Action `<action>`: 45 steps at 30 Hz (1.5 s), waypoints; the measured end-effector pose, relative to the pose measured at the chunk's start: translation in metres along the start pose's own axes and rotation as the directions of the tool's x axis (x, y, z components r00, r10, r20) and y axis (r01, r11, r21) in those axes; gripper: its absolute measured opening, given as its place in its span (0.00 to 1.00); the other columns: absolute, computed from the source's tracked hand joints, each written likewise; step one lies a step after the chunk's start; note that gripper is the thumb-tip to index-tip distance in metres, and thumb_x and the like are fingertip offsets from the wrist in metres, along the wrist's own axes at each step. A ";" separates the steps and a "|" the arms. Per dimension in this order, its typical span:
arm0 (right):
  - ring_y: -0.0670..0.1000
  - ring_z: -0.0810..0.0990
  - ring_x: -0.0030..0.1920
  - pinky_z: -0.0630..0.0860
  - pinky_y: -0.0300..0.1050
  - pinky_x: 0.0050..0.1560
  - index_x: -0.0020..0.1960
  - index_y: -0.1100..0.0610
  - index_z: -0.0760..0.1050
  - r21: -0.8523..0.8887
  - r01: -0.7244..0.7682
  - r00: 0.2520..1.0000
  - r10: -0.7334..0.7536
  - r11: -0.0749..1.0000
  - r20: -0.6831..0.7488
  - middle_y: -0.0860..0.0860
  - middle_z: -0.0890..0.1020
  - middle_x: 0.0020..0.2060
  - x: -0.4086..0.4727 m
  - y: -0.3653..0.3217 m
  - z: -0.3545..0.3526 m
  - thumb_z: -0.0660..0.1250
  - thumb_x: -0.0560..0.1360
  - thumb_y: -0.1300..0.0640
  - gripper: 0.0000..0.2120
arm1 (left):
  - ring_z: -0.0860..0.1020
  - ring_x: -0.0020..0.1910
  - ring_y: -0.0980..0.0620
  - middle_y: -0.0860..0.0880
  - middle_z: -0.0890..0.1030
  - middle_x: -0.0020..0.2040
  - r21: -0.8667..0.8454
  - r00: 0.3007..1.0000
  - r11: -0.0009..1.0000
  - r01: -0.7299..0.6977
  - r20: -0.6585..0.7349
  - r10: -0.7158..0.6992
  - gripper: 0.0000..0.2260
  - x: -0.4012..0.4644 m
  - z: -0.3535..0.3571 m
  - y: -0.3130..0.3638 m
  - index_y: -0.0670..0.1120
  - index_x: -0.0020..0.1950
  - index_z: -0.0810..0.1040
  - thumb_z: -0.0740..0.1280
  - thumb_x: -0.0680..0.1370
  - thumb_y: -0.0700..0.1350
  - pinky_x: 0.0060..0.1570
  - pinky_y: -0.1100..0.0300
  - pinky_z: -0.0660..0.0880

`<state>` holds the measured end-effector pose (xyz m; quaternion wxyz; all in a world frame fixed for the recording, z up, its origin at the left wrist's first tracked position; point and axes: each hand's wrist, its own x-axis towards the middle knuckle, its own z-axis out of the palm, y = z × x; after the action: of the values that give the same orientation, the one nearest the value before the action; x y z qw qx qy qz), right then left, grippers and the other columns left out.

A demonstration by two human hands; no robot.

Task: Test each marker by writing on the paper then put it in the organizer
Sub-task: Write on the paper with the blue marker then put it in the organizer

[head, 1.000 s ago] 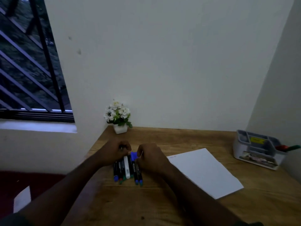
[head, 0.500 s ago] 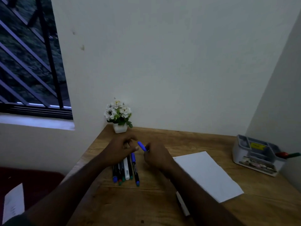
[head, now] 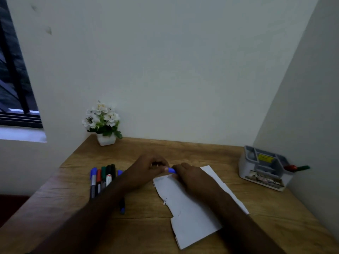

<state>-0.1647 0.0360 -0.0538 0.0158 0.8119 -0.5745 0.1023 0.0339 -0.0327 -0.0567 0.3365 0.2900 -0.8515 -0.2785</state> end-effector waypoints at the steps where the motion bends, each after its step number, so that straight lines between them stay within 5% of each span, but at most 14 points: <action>1: 0.53 0.78 0.51 0.74 0.48 0.50 0.63 0.53 0.71 -0.010 -0.003 1.000 0.002 1.000 -0.017 0.52 0.78 0.55 -0.001 0.004 0.000 0.57 0.82 0.56 0.11 | 0.78 0.44 0.55 0.55 0.82 0.42 0.000 1.000 1.000 -0.013 0.015 0.013 0.05 0.003 0.003 0.001 0.49 0.48 0.84 0.68 0.77 0.43 0.41 0.67 0.71; 8: 0.50 0.77 0.38 0.63 0.45 0.34 0.53 0.50 0.71 -0.103 0.042 0.992 -0.054 0.994 -0.113 0.47 0.82 0.44 -0.001 0.012 -0.001 0.56 0.82 0.47 0.08 | 0.78 0.40 0.56 0.54 0.83 0.40 0.020 0.998 0.998 -0.064 0.012 0.064 0.05 0.010 0.009 -0.003 0.46 0.48 0.85 0.70 0.76 0.44 0.38 0.68 0.70; 12: 0.49 0.77 0.40 0.68 0.45 0.39 0.58 0.49 0.74 0.040 0.009 0.982 -0.001 0.999 -0.187 0.47 0.83 0.47 0.000 0.021 0.004 0.53 0.83 0.44 0.15 | 0.78 0.43 0.59 0.56 0.83 0.43 0.081 0.999 0.996 -0.046 -0.007 0.047 0.09 0.011 0.011 -0.009 0.48 0.49 0.84 0.66 0.76 0.49 0.41 0.69 0.69; 15: 0.46 0.79 0.58 0.74 0.45 0.57 0.71 0.41 0.65 0.186 -0.012 0.974 0.054 0.982 -0.218 0.45 0.79 0.64 -0.007 0.039 -0.001 0.56 0.80 0.60 0.23 | 0.77 0.41 0.59 0.57 0.82 0.41 0.138 0.993 0.989 0.061 -0.107 -0.046 0.12 0.010 0.006 -0.019 0.49 0.47 0.83 0.63 0.75 0.53 0.42 0.59 0.72; 17: 0.44 0.79 0.50 0.74 0.41 0.51 0.67 0.46 0.73 0.206 0.054 0.920 0.032 0.977 -0.390 0.45 0.81 0.55 -0.009 0.049 -0.006 0.58 0.74 0.70 0.27 | 0.77 0.41 0.60 0.58 0.81 0.39 0.180 0.983 0.974 0.141 -0.144 -0.116 0.13 0.007 0.004 -0.028 0.52 0.45 0.83 0.62 0.73 0.56 0.45 0.53 0.74; 19: 0.44 0.80 0.39 0.74 0.42 0.43 0.55 0.54 0.80 0.372 0.122 0.842 0.103 0.920 -0.530 0.46 0.81 0.41 -0.009 0.054 -0.006 0.58 0.72 0.71 0.19 | 0.76 0.42 0.61 0.60 0.80 0.40 0.221 0.981 0.959 0.179 -0.117 -0.156 0.12 0.005 0.007 -0.032 0.54 0.44 0.82 0.63 0.72 0.59 0.51 0.48 0.74; 21: 0.52 0.83 0.38 0.79 0.48 0.40 0.49 0.56 0.80 0.718 0.145 0.849 0.286 0.681 -0.444 0.51 0.83 0.40 -0.006 0.045 -0.005 0.58 0.73 0.68 0.15 | 0.75 0.43 0.62 0.62 0.79 0.41 0.261 0.982 0.947 0.187 -0.070 -0.175 0.09 0.006 0.013 -0.029 0.55 0.44 0.81 0.65 0.73 0.58 0.56 0.45 0.71; 23: 0.57 0.84 0.42 0.81 0.50 0.41 0.54 0.62 0.78 0.847 0.136 0.879 0.332 0.513 -0.342 0.58 0.84 0.45 -0.003 0.037 0.000 0.58 0.71 0.70 0.15 | 0.74 0.45 0.61 0.61 0.78 0.42 0.315 0.981 0.930 0.191 -0.041 -0.188 0.05 0.006 0.016 -0.027 0.55 0.45 0.81 0.68 0.75 0.55 0.60 0.45 0.67; 25: 0.53 0.85 0.42 0.80 0.46 0.41 0.55 0.64 0.75 0.816 0.114 0.886 0.313 0.567 -0.342 0.58 0.83 0.47 0.001 0.033 0.007 0.62 0.69 0.72 0.16 | 0.74 0.48 0.59 0.60 0.78 0.44 0.341 0.978 0.919 0.198 -0.014 -0.206 0.04 0.006 0.016 -0.026 0.56 0.47 0.80 0.68 0.75 0.54 0.62 0.45 0.66; 28: 0.45 0.79 0.39 0.76 0.42 0.41 0.47 0.61 0.72 0.771 0.106 0.881 0.300 0.628 -0.365 0.50 0.79 0.38 0.003 0.028 0.013 0.70 0.74 0.64 0.07 | 0.74 0.50 0.58 0.60 0.77 0.46 0.382 0.969 0.897 0.221 0.014 -0.245 0.10 0.005 0.016 -0.023 0.56 0.48 0.79 0.69 0.72 0.59 0.61 0.47 0.65; 30: 0.45 0.76 0.38 0.72 0.39 0.41 0.44 0.60 0.72 0.738 0.065 0.905 0.272 0.671 -0.326 0.51 0.76 0.35 0.000 0.023 0.014 0.61 0.83 0.53 0.13 | 0.73 0.53 0.58 0.60 0.77 0.49 0.412 0.968 0.884 0.220 0.018 -0.249 0.13 0.005 0.016 -0.021 0.57 0.51 0.79 0.69 0.71 0.62 0.62 0.48 0.63; 33: 0.44 0.76 0.40 0.71 0.35 0.42 0.49 0.55 0.77 0.792 -0.072 0.919 0.348 0.606 -0.183 0.52 0.78 0.39 -0.003 0.017 0.015 0.50 0.83 0.41 0.23 | 0.67 0.67 0.56 0.59 0.73 0.64 0.458 0.965 0.865 0.204 0.055 -0.257 0.19 0.004 0.016 -0.019 0.59 0.61 0.76 0.68 0.73 0.62 0.66 0.47 0.56; 39: 0.46 0.82 0.45 0.78 0.40 0.46 0.45 0.58 0.80 0.709 -0.032 0.912 0.311 0.704 -0.268 0.47 0.82 0.41 0.004 0.020 0.018 0.66 0.76 0.66 0.06 | 0.57 0.76 0.56 0.55 0.64 0.76 0.344 0.951 0.915 0.212 0.144 -0.275 0.23 0.004 0.017 -0.029 0.57 0.68 0.73 0.67 0.74 0.60 0.74 0.44 0.53; 45: 0.47 0.82 0.42 0.82 0.49 0.44 0.37 0.57 0.80 0.717 -0.158 0.898 0.401 0.679 -0.183 0.48 0.83 0.38 0.009 0.025 0.022 0.72 0.69 0.62 0.03 | 0.55 0.77 0.55 0.55 0.60 0.77 0.353 0.929 0.907 0.228 0.199 -0.311 0.26 0.006 0.019 -0.032 0.56 0.72 0.68 0.67 0.75 0.60 0.75 0.46 0.54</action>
<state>-0.1819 0.0158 -0.0761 -0.2066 0.6318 -0.6033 0.4407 0.0256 -0.0533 -0.0876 0.1319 0.4194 -0.8724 -0.2134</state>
